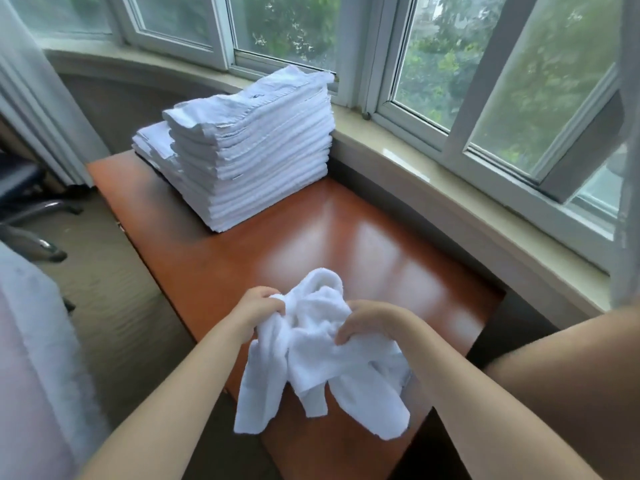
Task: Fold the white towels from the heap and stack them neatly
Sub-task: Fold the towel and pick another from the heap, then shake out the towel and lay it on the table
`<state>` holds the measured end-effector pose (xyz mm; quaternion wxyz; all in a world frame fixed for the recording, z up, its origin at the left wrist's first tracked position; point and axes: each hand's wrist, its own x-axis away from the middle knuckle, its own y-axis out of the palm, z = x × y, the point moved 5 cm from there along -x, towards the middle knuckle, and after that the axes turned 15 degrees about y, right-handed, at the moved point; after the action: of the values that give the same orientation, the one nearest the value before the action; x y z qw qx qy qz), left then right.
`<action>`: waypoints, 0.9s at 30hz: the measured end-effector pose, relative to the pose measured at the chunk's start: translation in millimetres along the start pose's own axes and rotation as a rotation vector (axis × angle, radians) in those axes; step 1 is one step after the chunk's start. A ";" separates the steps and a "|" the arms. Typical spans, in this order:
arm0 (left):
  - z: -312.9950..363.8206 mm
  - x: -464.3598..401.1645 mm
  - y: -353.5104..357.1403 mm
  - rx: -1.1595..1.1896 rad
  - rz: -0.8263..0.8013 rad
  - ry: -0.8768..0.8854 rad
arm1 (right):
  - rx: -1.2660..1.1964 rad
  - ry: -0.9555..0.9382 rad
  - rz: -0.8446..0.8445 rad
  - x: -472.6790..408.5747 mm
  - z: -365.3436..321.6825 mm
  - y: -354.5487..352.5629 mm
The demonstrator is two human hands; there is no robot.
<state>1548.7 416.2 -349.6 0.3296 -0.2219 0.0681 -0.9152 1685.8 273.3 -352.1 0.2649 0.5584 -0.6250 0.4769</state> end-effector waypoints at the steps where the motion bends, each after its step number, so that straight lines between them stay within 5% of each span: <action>1: -0.2 -3.8 -5.0 0.025 0.036 -0.011 | 0.061 0.006 0.055 -5.7 -9.9 -4.8; 6: 4.2 -11.8 -26.6 0.035 0.130 -0.232 | 0.352 -0.055 0.352 -23.0 -70.4 -45.5; 10: 10.0 -6.3 -28.4 0.421 0.087 -0.297 | 0.384 -0.341 1.061 4.2 -139.8 -100.1; 12: 9.1 -9.3 -19.3 0.626 0.073 -0.307 | 0.302 -0.412 1.246 10.8 -157.6 -122.0; 15: -11.2 -18.3 1.9 0.618 0.207 -0.378 | 0.118 -0.289 1.097 -26.4 -135.2 -129.9; 19: -57.8 -22.1 28.3 0.203 0.445 -0.500 | -0.044 -0.016 0.551 -104.8 -38.3 -71.2; 22: -66.2 -18.5 57.5 0.193 0.440 -0.513 | -0.133 0.021 0.540 -121.1 13.1 -44.3; 24: -68.1 -18.6 68.0 0.101 0.461 -0.502 | -0.430 0.030 0.591 -117.3 28.1 -45.0; 27: -73.1 -16.3 75.4 0.182 0.524 -0.483 | -0.772 0.100 0.316 -119.4 36.1 -39.8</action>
<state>1570.1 366.6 -441.1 0.5777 -0.3764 -0.0390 -0.7233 1759.1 297.4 -457.9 0.4083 0.2916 -0.8221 0.2689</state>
